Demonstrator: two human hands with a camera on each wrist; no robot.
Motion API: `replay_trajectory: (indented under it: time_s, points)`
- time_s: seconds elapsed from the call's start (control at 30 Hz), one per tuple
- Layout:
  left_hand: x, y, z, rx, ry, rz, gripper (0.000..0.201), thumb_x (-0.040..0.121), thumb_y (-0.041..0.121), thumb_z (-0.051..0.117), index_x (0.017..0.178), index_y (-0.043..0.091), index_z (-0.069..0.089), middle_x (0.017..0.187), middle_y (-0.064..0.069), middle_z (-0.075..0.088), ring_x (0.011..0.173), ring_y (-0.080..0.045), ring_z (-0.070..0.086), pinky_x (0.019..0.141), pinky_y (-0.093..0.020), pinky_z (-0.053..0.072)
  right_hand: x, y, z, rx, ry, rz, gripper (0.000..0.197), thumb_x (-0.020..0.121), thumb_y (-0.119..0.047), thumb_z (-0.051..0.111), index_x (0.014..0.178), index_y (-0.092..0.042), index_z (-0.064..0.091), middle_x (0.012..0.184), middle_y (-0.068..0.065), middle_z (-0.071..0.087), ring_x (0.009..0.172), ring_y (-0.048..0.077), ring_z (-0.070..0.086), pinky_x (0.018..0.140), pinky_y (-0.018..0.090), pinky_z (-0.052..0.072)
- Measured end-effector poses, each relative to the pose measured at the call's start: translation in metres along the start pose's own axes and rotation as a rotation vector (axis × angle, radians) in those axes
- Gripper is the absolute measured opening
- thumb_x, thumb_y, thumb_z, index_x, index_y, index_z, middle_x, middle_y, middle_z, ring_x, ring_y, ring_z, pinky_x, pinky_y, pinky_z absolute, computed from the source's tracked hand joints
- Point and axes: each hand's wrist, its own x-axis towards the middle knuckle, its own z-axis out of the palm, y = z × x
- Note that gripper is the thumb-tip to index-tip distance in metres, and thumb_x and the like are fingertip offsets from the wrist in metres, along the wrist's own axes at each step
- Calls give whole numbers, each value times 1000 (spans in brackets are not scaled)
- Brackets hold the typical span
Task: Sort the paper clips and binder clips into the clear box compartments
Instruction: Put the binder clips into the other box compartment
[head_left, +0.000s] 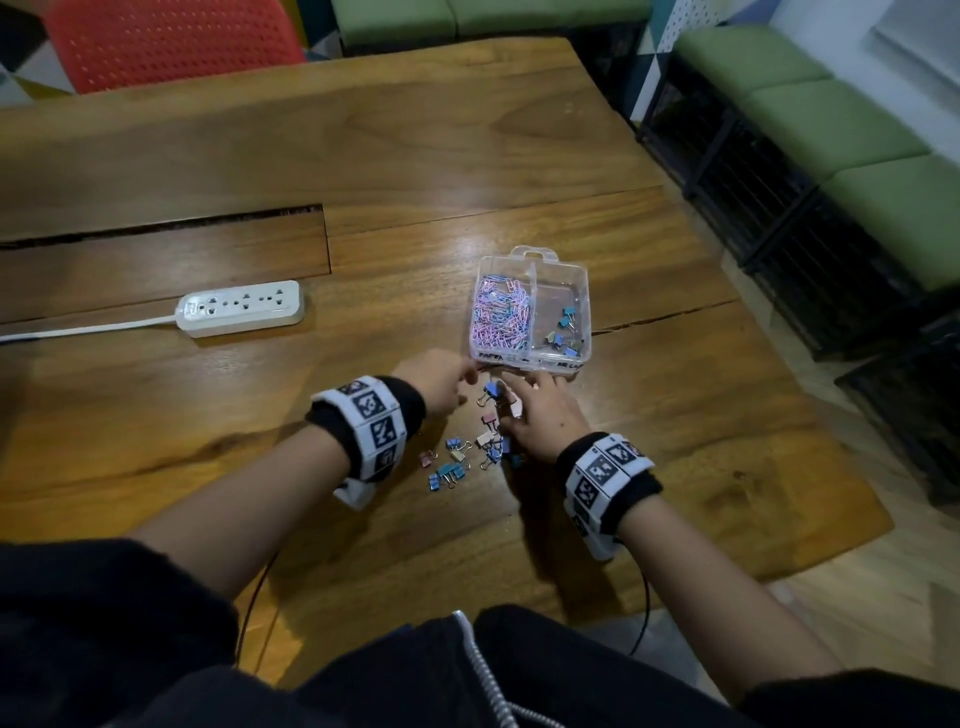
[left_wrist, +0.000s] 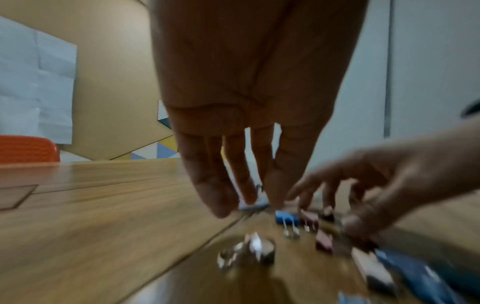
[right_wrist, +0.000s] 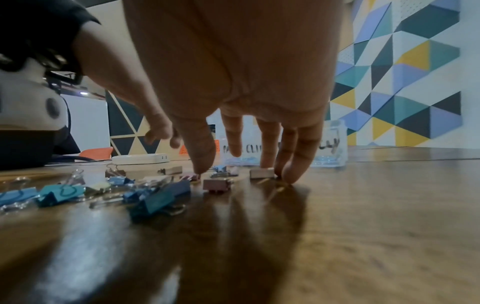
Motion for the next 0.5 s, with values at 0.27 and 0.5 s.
replay_trajectory:
  time_s: [0.27,0.5]
  points:
    - [-1,6,32,373,-38,142,65,88,12,52,144,29,23,151,-7,22,135,-32,26,104,-46,39,-9,-2,3,30,21,-38,32,87,-12,51,119,-17,54,121,12,44,111,28,40,96,35,38]
    - [-4,7,32,245,44,135,25,90,9,50,114,9,56,122,-14,50,112,-28,48,93,-34,42,-23,9,1,230,-3,91,12,81,-5,59,92,-9,61,93,3,48,89,18,48,69,15,38]
